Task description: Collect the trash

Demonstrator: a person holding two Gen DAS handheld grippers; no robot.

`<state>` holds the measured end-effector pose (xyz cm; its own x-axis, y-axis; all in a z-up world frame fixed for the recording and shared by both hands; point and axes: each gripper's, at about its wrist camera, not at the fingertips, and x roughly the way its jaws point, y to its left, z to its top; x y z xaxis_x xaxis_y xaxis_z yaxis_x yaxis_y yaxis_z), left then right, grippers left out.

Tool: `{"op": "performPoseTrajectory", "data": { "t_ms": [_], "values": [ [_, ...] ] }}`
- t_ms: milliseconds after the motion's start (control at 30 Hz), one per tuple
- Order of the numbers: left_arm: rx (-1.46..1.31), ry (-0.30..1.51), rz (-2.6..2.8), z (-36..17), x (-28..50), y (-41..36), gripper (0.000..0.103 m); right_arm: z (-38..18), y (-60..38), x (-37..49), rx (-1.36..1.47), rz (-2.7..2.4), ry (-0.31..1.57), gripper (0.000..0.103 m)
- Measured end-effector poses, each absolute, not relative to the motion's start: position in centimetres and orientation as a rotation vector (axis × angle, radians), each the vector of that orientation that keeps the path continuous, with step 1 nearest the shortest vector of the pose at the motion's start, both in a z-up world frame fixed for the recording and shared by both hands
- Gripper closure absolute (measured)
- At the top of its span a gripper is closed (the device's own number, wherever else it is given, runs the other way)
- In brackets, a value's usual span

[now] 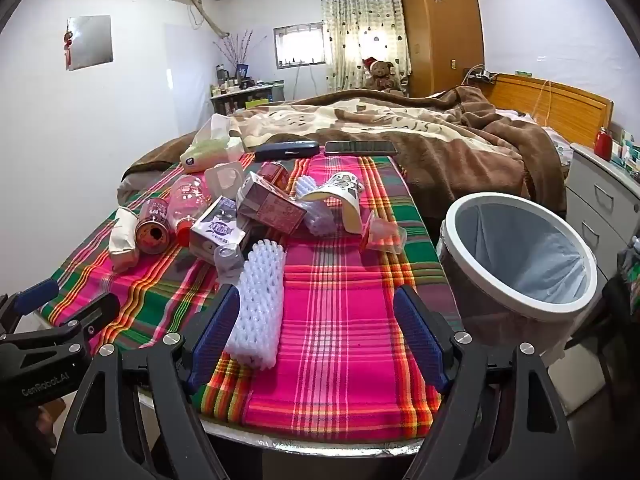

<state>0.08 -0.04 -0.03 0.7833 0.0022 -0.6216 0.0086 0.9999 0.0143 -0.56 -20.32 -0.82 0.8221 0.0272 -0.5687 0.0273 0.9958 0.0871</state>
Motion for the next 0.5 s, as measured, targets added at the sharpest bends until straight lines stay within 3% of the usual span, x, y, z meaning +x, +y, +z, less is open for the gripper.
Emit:
{"op": "performPoseTrajectory", "data": {
  "t_ms": [500],
  "values": [
    [0.022,0.655,-0.007,-0.04,0.46,-0.3,0.001,-0.18,-20.15,-0.76,0.08,-0.019,0.594,0.022]
  ]
}}
